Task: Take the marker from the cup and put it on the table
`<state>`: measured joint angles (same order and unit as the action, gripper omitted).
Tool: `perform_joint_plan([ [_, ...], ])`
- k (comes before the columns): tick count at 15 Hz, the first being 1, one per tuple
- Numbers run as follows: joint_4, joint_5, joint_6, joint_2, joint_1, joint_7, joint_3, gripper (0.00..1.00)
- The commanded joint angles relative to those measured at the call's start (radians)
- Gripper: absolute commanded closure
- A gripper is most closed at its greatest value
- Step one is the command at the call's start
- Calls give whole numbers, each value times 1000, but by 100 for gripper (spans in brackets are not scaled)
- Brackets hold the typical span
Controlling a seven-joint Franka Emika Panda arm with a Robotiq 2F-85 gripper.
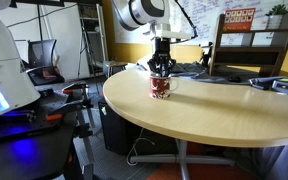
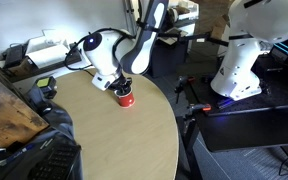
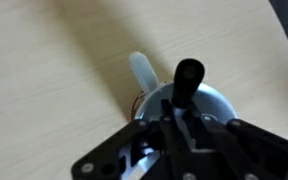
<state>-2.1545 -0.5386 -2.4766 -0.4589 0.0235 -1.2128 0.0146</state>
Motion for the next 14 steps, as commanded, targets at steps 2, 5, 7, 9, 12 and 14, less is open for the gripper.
perform_joint_plan([
  [2, -29, -125, 15, 48, -47, 111, -21, 95],
  [5, -87, -142, 18, 124, -45, 106, -1, 95],
  [7, -133, -171, 37, 191, -57, 126, -7, 95],
  [9, -175, -224, 75, 262, -65, 139, -7, 95],
  [12, -240, -257, 16, 349, -52, 105, 15, 95],
  [14, -308, -284, -109, 405, -46, 56, 22, 95],
])
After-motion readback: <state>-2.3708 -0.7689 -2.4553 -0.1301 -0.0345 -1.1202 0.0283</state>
